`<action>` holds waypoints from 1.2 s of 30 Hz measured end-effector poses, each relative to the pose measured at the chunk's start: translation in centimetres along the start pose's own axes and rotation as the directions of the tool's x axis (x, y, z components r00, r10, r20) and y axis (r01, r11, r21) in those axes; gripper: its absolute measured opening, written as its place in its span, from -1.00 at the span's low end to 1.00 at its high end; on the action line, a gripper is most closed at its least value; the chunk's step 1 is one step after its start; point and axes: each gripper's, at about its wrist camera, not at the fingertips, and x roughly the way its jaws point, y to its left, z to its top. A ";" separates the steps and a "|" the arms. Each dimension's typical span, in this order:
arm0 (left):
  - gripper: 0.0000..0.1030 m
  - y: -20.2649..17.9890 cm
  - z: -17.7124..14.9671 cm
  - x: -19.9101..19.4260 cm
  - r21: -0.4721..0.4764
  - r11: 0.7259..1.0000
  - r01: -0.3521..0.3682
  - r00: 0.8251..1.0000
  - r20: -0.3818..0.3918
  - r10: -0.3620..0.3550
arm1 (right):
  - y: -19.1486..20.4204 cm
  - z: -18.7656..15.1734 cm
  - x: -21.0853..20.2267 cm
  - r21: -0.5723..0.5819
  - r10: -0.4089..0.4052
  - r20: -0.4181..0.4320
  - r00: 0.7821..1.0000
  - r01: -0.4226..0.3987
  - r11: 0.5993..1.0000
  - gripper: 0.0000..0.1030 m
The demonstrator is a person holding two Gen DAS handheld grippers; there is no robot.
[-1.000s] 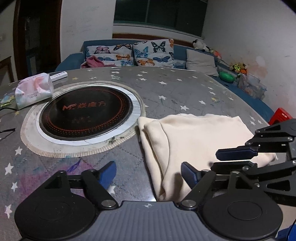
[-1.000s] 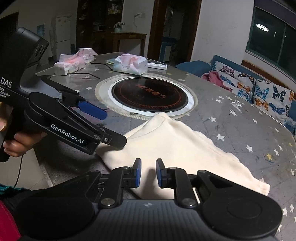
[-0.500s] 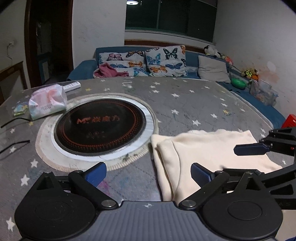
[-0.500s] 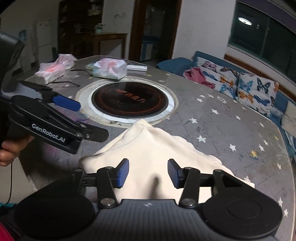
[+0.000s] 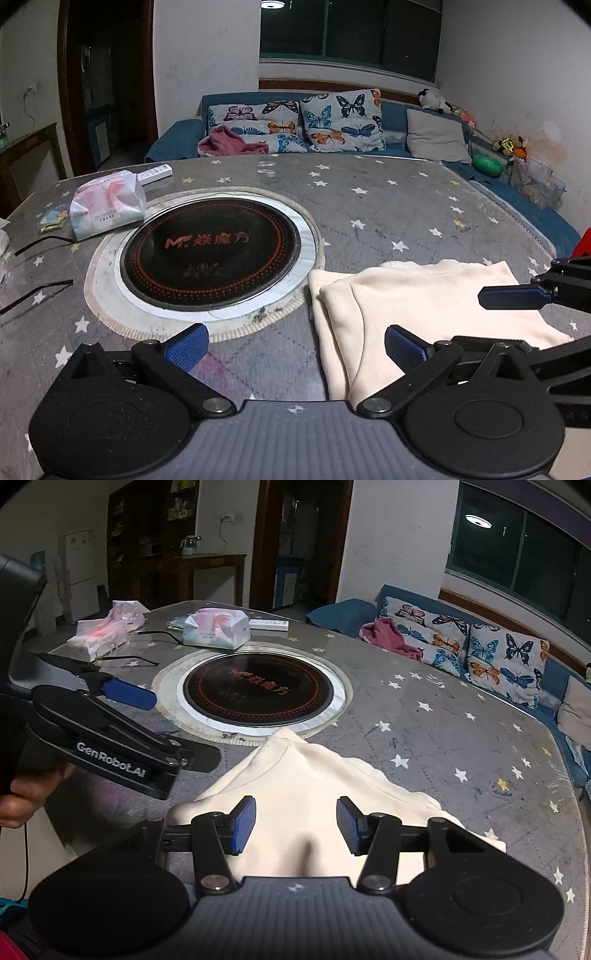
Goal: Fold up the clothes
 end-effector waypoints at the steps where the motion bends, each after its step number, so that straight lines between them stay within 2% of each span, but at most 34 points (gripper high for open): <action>1: 1.00 0.0 0.0 -0.1 -0.002 1.000 -0.001 1.000 -0.002 0.001 | 0.2 0.0 -0.1 -0.003 0.002 0.000 1.000 -0.002 1.000 -0.05; 15: 1.00 -1.3 -0.7 -3.0 -0.006 0.999 -0.052 0.999 -0.005 0.052 | 2.5 -1.0 -2.5 -0.036 0.025 0.042 0.999 -0.023 0.999 0.04; 17: 1.00 -1.6 -0.9 -3.7 -0.003 0.998 -0.064 0.998 0.001 0.064 | 2.7 -1.3 -2.9 -0.038 0.025 0.049 0.998 -0.024 0.999 0.10; 36: 1.00 -3.7 -1.4 -8.9 0.017 0.996 -0.089 0.991 0.101 0.086 | 4.7 -2.5 -5.8 -0.061 0.037 0.114 0.993 -0.030 0.998 0.17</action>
